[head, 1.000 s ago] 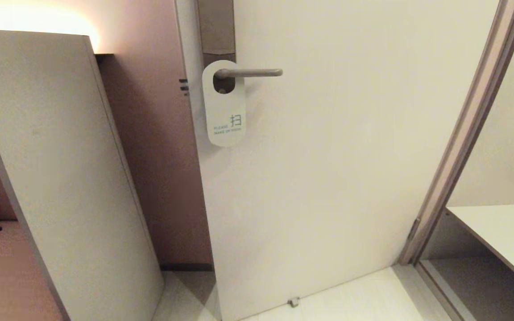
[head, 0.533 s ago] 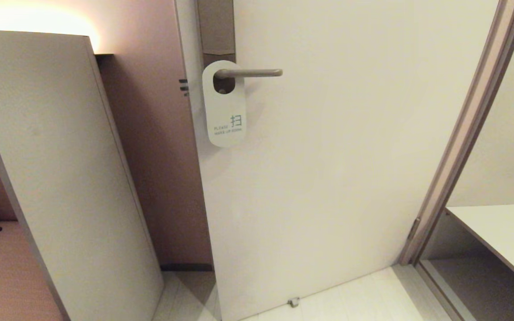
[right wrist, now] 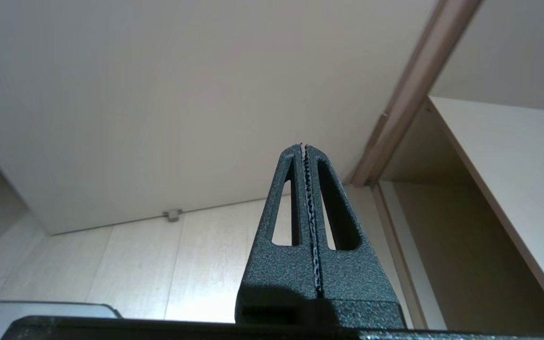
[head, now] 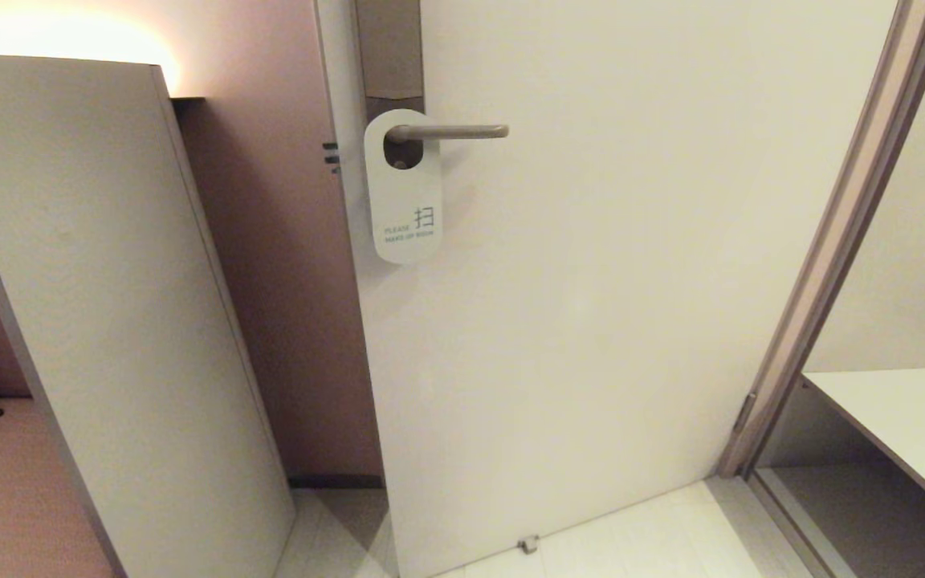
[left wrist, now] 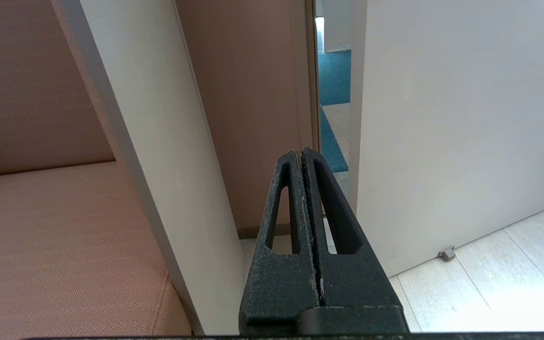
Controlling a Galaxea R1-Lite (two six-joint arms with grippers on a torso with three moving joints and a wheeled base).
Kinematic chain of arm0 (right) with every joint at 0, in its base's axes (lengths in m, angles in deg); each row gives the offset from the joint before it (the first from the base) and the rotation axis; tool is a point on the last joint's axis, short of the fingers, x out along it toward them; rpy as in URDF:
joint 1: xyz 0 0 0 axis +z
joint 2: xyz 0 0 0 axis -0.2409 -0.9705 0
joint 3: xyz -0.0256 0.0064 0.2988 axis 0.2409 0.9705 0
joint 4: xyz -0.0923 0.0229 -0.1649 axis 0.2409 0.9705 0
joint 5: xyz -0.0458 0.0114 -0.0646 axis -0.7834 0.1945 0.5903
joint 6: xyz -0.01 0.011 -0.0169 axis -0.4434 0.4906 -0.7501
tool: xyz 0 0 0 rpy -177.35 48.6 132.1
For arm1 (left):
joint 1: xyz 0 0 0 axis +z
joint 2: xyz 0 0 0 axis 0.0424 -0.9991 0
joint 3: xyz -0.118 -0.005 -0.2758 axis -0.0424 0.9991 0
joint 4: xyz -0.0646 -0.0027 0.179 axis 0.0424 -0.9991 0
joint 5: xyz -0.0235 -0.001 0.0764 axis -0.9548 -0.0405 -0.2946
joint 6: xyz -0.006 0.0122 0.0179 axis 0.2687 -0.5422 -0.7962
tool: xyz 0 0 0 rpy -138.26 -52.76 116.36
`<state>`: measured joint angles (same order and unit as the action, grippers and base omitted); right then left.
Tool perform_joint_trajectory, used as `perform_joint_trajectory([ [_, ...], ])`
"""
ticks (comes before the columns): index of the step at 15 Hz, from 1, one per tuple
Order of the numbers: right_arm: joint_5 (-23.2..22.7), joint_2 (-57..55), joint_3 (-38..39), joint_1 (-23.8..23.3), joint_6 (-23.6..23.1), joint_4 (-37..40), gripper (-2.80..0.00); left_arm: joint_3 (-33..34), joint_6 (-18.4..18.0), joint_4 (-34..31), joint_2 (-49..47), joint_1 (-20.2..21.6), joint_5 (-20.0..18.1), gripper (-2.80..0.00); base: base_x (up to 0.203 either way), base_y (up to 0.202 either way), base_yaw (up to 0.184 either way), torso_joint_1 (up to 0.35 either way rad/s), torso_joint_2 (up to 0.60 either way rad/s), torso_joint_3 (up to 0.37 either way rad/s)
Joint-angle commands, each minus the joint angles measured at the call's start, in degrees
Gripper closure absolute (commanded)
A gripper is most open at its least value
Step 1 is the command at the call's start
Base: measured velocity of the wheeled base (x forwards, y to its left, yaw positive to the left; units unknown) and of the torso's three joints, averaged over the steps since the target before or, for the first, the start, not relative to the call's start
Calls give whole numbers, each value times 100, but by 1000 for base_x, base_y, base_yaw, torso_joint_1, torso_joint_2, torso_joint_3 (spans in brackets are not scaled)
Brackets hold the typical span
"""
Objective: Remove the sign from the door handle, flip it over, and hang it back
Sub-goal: Take down the sign
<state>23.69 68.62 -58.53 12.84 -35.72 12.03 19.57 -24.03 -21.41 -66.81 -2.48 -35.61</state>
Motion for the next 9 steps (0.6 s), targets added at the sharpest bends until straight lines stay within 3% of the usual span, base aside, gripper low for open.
perform_joint_trajectory([
  [1,-83,337,10,9,-30,132,0,2,-2,-2,0,1,1,0,0,0,0,0,0,0],
  [9,-226,1119,5,104,90,522,0,2,-2,-2,0,-4,1,0,0,0,0,0,0,0],
])
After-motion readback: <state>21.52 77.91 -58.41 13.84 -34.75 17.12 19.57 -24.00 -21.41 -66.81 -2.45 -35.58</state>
